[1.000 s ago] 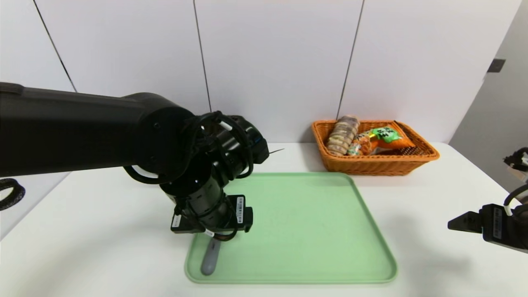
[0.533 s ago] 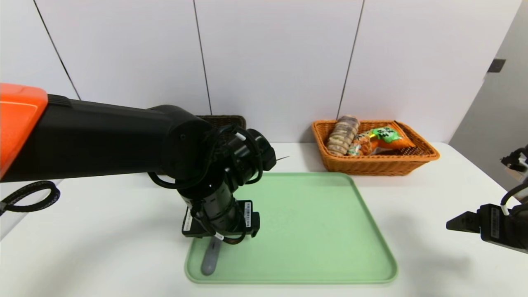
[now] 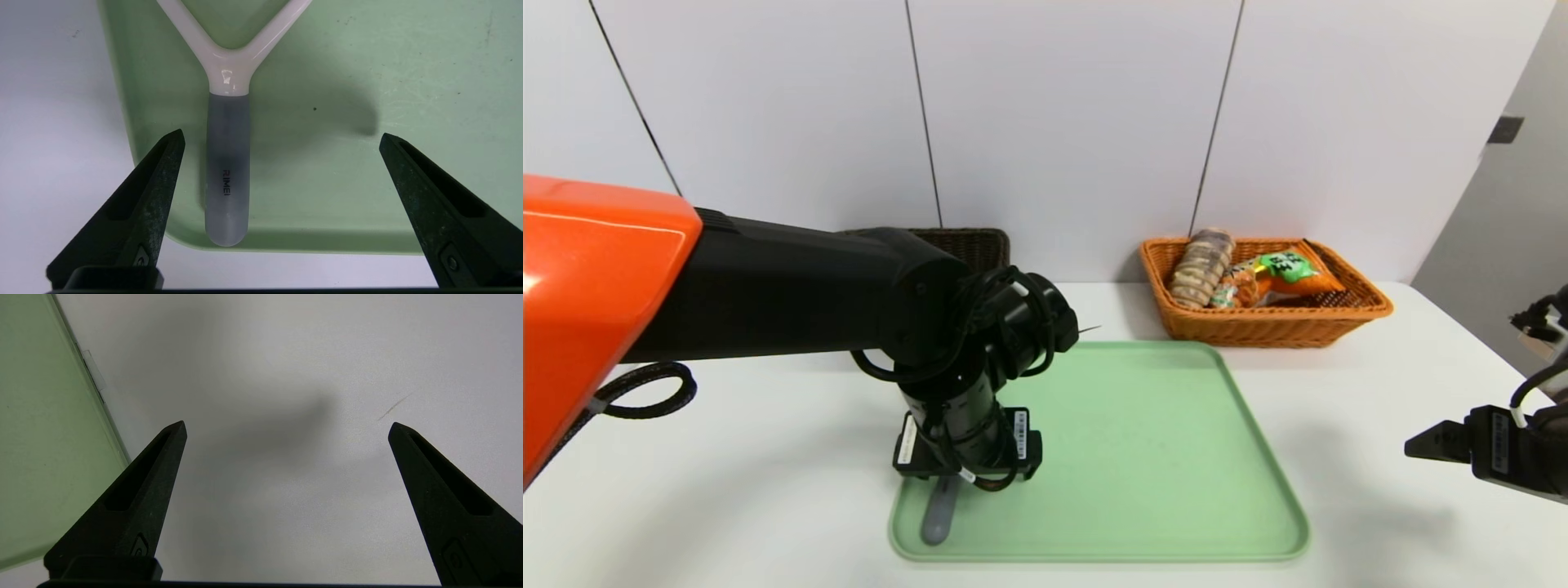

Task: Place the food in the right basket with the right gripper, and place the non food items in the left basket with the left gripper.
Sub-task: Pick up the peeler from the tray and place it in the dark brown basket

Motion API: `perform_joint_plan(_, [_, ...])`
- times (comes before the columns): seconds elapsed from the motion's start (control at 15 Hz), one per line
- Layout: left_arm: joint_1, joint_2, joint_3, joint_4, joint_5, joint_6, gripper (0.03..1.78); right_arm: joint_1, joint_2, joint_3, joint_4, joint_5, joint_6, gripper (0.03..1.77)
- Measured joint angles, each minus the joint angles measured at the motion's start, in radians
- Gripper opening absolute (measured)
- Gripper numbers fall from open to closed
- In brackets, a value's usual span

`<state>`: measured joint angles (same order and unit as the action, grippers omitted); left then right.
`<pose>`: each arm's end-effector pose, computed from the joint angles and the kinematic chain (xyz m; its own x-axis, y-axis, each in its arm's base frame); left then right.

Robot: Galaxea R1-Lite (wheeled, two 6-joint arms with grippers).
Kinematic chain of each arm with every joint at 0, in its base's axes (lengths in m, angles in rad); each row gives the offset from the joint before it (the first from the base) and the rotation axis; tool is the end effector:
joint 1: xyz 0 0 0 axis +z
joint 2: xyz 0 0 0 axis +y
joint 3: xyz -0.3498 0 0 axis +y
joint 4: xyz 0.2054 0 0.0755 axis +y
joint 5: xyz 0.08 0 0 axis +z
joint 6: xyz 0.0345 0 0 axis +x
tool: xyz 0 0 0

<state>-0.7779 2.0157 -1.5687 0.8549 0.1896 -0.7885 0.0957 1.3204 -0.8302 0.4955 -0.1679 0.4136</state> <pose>0.2886 -0.2751 0.1853 0.3181 -0.0488 -0.9468 -0.0265 0.9978 -0.0604 0.1927 0.0127 0.2137 0.5580 -0.1143 -0.8219 0.3314 0.9388 0.0944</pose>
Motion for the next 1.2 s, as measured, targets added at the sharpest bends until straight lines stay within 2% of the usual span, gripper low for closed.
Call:
perform_joint_plan(0.73, [0.000, 0.028, 0.000, 0.004, 0.004, 0.004, 1.68, 0.000, 0.017, -0.002, -0.001, -0.003, -0.003, 1.71])
perform_joint_plan(0.93, [0.000, 0.033, 0.000, 0.002, 0.002, 0.003, 1.19, 0.000, 0.019, -0.007, -0.001, -0.003, -0.003, 1.71])
perform_joint_plan(1.2, [0.000, 0.039, 0.002, 0.002, 0.001, 0.003, 0.80, -0.001, 0.019, -0.011, -0.002, -0.005, -0.005, 1.71])
